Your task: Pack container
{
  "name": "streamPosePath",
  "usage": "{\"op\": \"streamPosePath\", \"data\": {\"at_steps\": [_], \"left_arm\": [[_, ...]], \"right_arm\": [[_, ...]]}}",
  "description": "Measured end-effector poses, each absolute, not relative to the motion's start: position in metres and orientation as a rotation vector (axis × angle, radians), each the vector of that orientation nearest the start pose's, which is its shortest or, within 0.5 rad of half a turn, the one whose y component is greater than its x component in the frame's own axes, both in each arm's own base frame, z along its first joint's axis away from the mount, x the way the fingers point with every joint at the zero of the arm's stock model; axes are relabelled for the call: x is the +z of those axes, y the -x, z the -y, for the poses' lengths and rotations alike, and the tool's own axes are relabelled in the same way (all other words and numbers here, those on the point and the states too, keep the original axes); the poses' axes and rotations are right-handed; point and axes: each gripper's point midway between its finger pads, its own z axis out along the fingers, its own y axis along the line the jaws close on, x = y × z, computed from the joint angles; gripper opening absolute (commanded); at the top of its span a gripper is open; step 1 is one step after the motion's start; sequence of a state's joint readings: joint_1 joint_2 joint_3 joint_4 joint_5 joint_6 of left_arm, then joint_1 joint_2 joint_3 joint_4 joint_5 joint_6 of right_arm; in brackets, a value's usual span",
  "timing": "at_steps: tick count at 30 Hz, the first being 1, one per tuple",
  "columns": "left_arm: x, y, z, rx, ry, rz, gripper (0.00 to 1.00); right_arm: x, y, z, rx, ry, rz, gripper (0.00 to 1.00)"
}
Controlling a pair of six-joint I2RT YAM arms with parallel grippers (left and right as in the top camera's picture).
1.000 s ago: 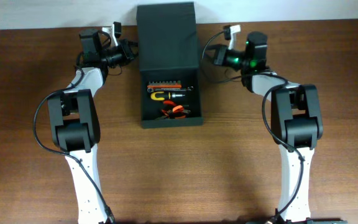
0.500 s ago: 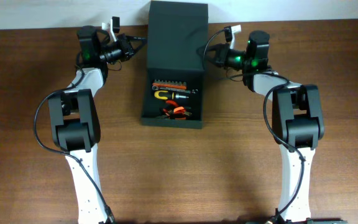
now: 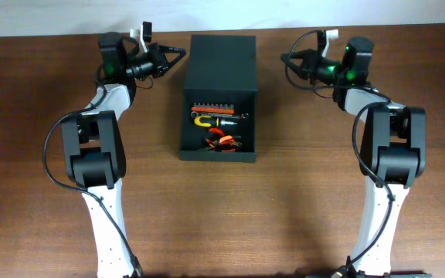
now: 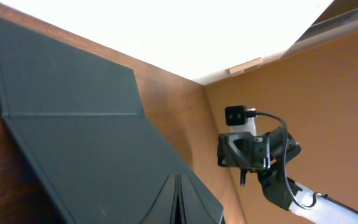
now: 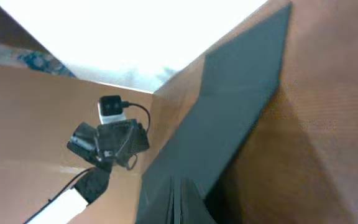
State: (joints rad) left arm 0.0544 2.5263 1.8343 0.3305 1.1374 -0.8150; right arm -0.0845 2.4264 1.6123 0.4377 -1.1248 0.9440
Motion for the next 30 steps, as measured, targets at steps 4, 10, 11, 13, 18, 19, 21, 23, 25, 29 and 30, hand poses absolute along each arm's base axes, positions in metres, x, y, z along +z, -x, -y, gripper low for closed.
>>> {"op": "streamPosePath", "data": {"at_steps": [4, 10, 11, 13, 18, 19, 21, 23, 25, 29, 30], "left_arm": [[0.079, -0.601, 0.119, -1.578, 0.204, -2.160, 0.04], [0.028, -0.580, 0.104, -1.460, 0.411, -2.378, 0.11], [0.024, -0.578, 0.102, -1.435, 0.422, -2.397, 0.11], [0.019, -0.578, 0.101, -1.393, 0.416, -2.413, 0.13], [0.014, -0.579, 0.109, -1.332, 0.370, -2.429, 0.14], [0.013, -0.579, 0.114, -1.325, 0.358, -2.434, 0.15], [0.013, -0.578, 0.122, -1.321, 0.332, -2.437, 0.15], [0.013, -0.577, 0.131, -1.320, 0.306, -2.442, 0.14], [0.014, -0.577, 0.139, -1.322, 0.281, -2.439, 0.13], [0.028, -0.591, 0.142, -1.304, 0.198, -2.347, 0.11], [0.035, -0.597, 0.141, -1.307, 0.166, -2.302, 0.09]], "right_arm": [[0.069, -0.571, -0.113, 1.638, -0.371, -2.179, 0.04], [0.039, -0.562, -0.123, 1.545, -0.448, -2.303, 0.04], [0.036, -0.561, -0.125, 1.525, -0.442, -2.315, 0.04], [0.031, -0.560, -0.131, 1.486, -0.423, -2.335, 0.04], [0.025, -0.558, -0.154, 1.423, -0.353, -2.363, 0.04], [0.024, -0.557, -0.160, 1.413, -0.339, -2.369, 0.04], [0.022, -0.555, -0.171, 1.398, -0.307, -2.380, 0.04], [0.021, -0.553, -0.180, 1.386, -0.285, -2.387, 0.04], [0.021, -0.552, -0.188, 1.379, -0.260, -2.389, 0.04], [0.034, -0.561, -0.190, 1.375, -0.175, -2.312, 0.04], [0.041, -0.565, -0.188, 1.379, -0.136, -2.272, 0.04]]}}
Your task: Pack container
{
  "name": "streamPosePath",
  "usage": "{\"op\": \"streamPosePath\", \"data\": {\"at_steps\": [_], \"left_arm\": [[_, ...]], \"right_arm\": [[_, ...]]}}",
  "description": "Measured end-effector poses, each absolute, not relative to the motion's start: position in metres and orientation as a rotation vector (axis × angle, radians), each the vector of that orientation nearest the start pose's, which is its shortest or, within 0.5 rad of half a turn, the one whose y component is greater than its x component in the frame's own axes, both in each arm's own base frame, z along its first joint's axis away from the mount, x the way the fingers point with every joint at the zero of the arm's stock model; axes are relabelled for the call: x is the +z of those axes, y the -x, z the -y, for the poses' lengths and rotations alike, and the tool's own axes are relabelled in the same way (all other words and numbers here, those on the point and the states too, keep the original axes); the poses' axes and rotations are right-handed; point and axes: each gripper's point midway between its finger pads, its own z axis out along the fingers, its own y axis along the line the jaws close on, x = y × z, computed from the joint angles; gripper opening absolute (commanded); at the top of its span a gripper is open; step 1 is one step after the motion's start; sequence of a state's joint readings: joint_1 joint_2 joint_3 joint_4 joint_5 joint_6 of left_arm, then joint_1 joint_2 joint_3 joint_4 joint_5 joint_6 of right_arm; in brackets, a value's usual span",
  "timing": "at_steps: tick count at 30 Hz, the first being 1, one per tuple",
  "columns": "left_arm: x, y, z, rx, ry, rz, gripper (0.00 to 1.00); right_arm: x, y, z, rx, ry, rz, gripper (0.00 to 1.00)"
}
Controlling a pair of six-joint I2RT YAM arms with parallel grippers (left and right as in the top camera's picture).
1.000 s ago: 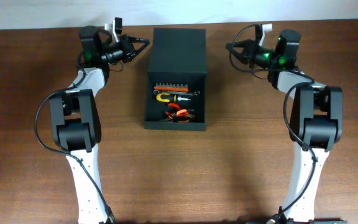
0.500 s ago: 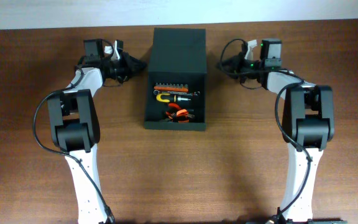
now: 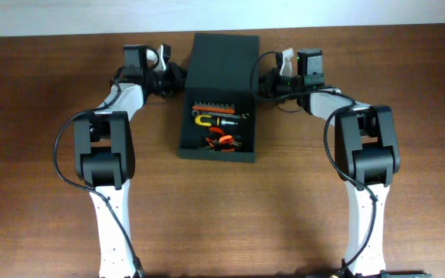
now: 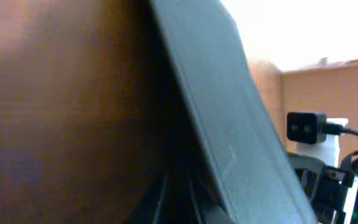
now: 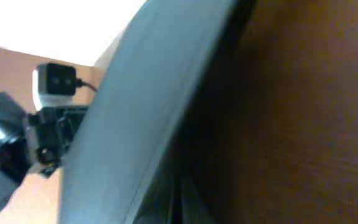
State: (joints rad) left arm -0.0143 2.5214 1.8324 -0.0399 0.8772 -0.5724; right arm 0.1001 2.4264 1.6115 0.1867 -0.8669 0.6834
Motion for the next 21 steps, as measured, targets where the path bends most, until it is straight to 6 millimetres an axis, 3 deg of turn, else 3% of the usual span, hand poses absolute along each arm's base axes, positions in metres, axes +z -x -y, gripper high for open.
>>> {"op": "streamPosePath", "data": {"at_steps": [6, 17, 21], "left_arm": [[0.074, -0.614, 0.132, -1.373, 0.048, -2.112, 0.04], [0.108, -0.604, 0.138, -1.522, -0.034, -2.036, 0.02], [0.134, -0.601, 0.138, -1.525, -0.039, -2.031, 0.02]], "right_arm": [[0.082, -0.573, -0.181, 1.470, 0.045, -2.086, 0.04], [0.109, -0.565, -0.193, 1.633, 0.093, -2.067, 0.04], [0.113, -0.560, -0.198, 1.671, 0.093, -2.079, 0.04]]}}
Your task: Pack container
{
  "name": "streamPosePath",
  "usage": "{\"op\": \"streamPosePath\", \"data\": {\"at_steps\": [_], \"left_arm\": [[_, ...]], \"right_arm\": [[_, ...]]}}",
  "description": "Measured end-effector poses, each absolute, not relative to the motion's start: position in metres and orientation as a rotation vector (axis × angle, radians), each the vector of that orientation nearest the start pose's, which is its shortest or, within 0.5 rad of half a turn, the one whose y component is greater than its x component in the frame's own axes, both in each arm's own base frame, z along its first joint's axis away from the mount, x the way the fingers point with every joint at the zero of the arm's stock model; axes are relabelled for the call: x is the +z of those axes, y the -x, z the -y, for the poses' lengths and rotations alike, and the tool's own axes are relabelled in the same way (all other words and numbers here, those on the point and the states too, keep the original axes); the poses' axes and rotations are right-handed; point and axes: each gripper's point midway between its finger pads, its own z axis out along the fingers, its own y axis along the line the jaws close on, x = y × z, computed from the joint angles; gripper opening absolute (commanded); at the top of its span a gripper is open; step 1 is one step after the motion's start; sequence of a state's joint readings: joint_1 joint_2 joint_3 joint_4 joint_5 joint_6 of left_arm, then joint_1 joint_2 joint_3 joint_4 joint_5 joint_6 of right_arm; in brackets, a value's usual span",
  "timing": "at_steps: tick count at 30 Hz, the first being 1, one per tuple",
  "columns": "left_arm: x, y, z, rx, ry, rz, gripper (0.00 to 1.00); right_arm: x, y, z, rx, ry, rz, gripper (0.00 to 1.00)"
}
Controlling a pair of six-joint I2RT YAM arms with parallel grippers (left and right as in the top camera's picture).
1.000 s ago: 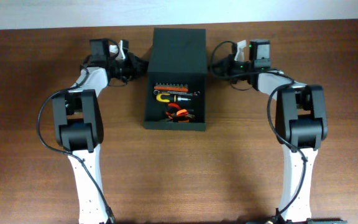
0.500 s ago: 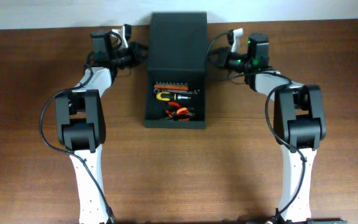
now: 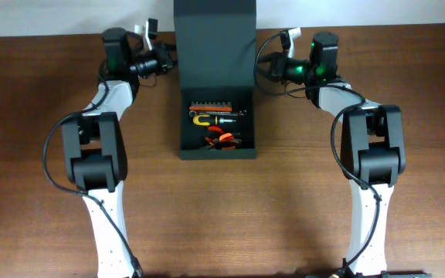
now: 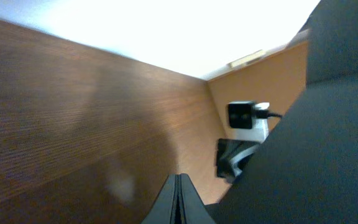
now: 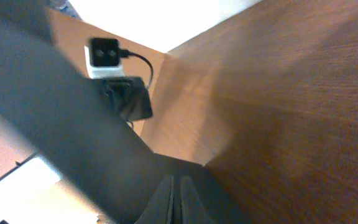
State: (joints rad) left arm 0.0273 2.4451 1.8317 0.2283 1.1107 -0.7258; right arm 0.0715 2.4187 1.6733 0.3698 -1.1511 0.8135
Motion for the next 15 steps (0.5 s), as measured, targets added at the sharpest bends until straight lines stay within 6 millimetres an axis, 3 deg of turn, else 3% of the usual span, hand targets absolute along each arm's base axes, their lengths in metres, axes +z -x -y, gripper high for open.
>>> {"op": "streamPosePath", "data": {"at_steps": [3, 9, 15], "left_arm": [[0.159, -0.595, 0.137, -1.511, -0.026, -2.046, 0.02], [0.205, -0.573, 0.138, -1.439, -0.003, -2.110, 0.02], [0.222, -0.542, 0.143, -1.351, 0.010, -2.225, 0.02]], "right_arm": [[0.127, -0.557, -0.201, 1.687, 0.091, -2.084, 0.04], [0.181, -0.545, -0.204, 1.709, 0.018, -2.112, 0.04], [0.229, -0.525, -0.207, 1.675, -0.083, -2.174, 0.04]]}}
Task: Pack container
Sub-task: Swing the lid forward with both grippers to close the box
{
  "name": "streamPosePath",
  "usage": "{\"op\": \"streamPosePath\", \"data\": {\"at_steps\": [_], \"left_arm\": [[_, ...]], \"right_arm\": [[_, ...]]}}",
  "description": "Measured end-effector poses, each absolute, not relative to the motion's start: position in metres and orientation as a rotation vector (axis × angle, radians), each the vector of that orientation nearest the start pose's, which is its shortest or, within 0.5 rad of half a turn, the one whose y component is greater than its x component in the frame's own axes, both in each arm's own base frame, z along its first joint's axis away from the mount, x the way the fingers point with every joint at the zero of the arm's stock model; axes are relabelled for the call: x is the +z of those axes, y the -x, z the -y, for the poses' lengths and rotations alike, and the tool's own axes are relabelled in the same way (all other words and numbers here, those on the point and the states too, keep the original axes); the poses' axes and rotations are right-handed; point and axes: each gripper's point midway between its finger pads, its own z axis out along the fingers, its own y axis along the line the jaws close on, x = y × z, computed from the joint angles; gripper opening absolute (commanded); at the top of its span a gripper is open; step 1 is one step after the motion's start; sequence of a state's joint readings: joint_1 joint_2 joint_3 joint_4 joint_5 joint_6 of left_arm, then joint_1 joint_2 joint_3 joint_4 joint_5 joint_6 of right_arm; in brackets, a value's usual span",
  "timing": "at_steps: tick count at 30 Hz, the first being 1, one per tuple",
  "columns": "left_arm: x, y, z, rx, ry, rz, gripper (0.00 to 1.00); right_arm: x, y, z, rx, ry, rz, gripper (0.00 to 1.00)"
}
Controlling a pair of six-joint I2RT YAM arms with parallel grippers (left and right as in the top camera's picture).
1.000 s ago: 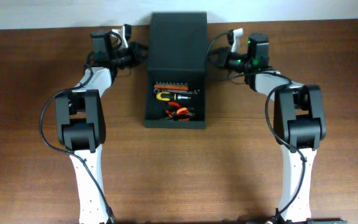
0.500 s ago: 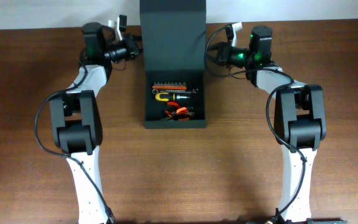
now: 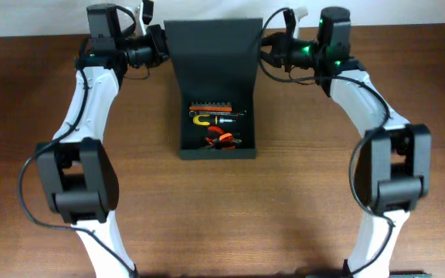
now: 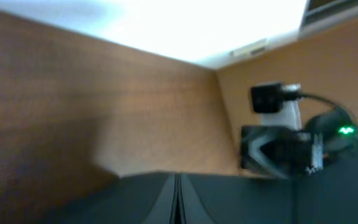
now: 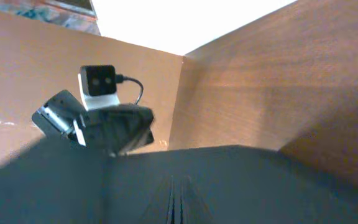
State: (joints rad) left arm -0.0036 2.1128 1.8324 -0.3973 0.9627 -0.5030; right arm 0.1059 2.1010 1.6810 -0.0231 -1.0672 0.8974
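Observation:
In the overhead view a black box [image 3: 216, 153] lies open at the table's middle. It holds a row of orange bits [image 3: 216, 107], a yellow-handled tool [image 3: 205, 120] and red pliers [image 3: 222, 140]. Its hinged black lid [image 3: 211, 58] stands raised behind the tools, free edge uppermost. My left gripper [image 3: 161, 42] is shut at the lid's left upper corner. My right gripper [image 3: 266, 46] is shut at the right upper corner. In each wrist view the shut left gripper [image 4: 178, 180] and shut right gripper [image 5: 173, 183] lie against the dark lid surface.
The brown wooden table [image 3: 323, 193] stretches round the box. A pale wall strip [image 3: 45, 15] runs beyond its far edge. Both arms rise from bases at the near edge and reach along either side of the box.
The lid's free edge has risen and looks wider and closer to the overhead camera. Both grippers have moved up and slightly outward with it, still at its two upper corners.
The lid first lay flat open behind the box with both shut grippers apart from it on either side. Then the grippers were at the lid's side edges. Then the lid was partly raised, and now it stands higher between them.

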Motion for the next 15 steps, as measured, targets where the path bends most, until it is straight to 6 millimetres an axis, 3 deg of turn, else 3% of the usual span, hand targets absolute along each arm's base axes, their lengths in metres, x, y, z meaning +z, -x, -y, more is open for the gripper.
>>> {"op": "streamPosePath", "data": {"at_steps": [5, 15], "left_arm": [[0.217, -0.511, 0.147, -1.240, 0.033, -2.371, 0.02], [0.189, -0.462, 0.124, -0.942, 0.104, -2.653, 0.02]], "right_arm": [[0.236, -0.493, -0.212, 1.551, -0.162, -2.321, 0.04], [0.206, -0.429, -0.197, 1.096, -0.087, -2.627, 0.04]]}}
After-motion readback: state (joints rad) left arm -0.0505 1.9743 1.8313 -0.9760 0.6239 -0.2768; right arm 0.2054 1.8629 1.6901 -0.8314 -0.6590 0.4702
